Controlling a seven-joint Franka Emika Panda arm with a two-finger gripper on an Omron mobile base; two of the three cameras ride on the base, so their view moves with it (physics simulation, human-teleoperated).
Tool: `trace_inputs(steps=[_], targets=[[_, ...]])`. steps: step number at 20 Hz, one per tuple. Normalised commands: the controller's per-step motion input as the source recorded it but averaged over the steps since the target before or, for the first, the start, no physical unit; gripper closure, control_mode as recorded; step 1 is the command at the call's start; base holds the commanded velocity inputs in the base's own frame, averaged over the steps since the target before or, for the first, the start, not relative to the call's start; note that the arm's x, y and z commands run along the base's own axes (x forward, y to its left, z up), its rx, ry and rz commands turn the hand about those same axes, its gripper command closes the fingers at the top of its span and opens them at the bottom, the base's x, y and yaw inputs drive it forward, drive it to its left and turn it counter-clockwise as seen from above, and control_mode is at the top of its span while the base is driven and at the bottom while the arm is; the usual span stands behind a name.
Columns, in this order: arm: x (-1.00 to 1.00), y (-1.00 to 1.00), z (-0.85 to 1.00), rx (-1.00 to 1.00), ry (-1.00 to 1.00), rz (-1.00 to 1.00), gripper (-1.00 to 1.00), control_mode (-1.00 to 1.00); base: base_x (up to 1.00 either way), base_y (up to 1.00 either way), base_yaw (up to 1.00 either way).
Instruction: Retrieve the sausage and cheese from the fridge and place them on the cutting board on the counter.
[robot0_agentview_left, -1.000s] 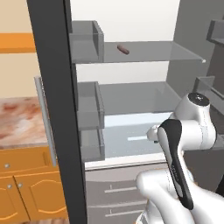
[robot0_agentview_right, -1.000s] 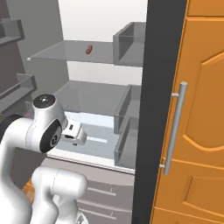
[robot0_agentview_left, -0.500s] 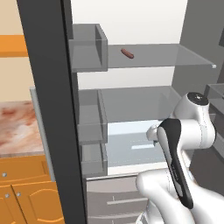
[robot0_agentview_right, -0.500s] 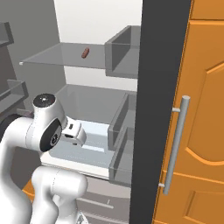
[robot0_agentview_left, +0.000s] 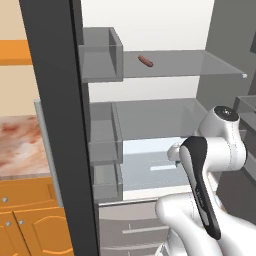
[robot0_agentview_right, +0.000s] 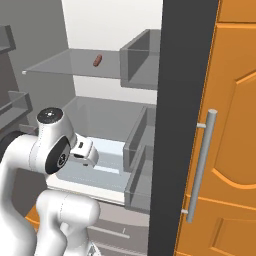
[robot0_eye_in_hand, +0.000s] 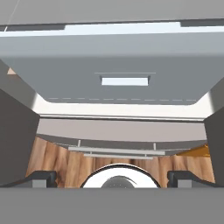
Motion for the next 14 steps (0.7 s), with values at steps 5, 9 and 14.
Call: trace_inputs(steps=[5, 9, 14], targets=[[0.0, 0.0, 0.0, 0.0, 0.0, 0.0, -1.0, 1.0, 0.0, 0.0, 0.0], [0.0, 0.0, 0.0, 0.0, 0.0, 0.0, -1.0, -1.0, 0.0, 0.0, 0.0], [0.0, 0.0, 0.0, 0.0, 0.0, 0.0, -1.0, -1.0, 0.0, 0.0, 0.0]])
